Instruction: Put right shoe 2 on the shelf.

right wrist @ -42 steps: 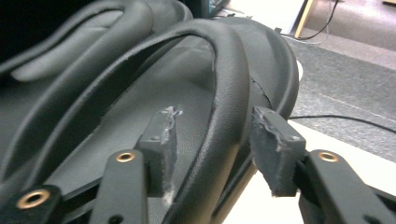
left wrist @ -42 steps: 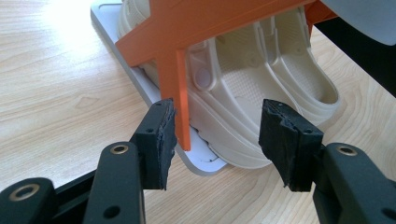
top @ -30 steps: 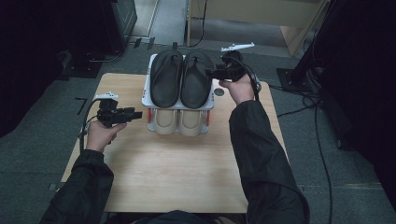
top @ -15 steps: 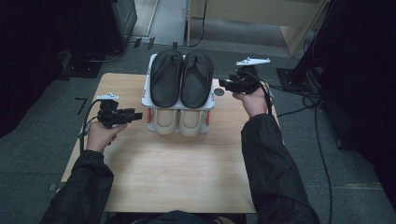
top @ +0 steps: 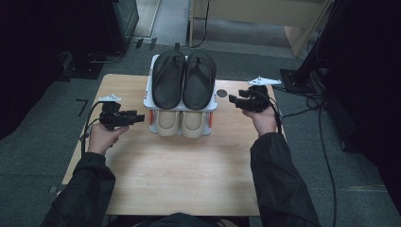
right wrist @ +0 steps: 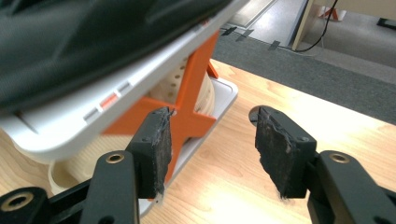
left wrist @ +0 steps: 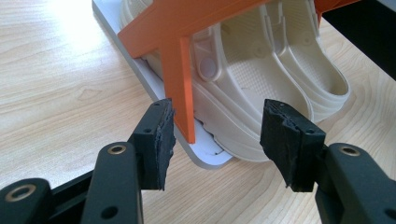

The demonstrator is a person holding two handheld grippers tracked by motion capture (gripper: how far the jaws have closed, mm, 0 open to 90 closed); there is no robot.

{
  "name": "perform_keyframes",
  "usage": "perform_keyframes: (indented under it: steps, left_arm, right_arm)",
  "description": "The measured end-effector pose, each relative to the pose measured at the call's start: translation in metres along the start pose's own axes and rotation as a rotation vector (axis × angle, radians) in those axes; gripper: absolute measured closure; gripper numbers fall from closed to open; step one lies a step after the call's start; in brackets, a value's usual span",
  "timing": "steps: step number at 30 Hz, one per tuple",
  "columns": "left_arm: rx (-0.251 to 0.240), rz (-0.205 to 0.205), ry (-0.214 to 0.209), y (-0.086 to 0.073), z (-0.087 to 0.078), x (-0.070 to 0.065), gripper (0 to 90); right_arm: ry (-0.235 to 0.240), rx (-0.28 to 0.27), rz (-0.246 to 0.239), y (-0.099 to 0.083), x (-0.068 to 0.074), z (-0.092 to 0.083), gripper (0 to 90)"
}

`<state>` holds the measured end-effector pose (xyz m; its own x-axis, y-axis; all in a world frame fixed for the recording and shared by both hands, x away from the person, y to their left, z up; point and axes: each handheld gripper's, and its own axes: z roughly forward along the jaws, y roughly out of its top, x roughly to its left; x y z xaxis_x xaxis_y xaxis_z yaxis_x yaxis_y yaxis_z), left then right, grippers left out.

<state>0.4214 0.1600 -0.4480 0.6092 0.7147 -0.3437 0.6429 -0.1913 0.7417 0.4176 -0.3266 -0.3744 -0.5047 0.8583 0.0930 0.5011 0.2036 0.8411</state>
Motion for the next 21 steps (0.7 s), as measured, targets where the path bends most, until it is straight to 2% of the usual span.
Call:
perform_keyframes:
  steps: [12,21]
  left_arm:
    - [0.024,0.012,0.0,-0.001,0.004,-0.001,43.3]
    - [0.026,0.012,-0.005,-0.002,0.005,-0.002,43.3]
  right_arm:
    - [0.012,0.026,0.002,-0.048,-0.004,-0.006,46.8]
    - [0.016,0.053,0.03,-0.083,-0.009,-0.005,46.8]
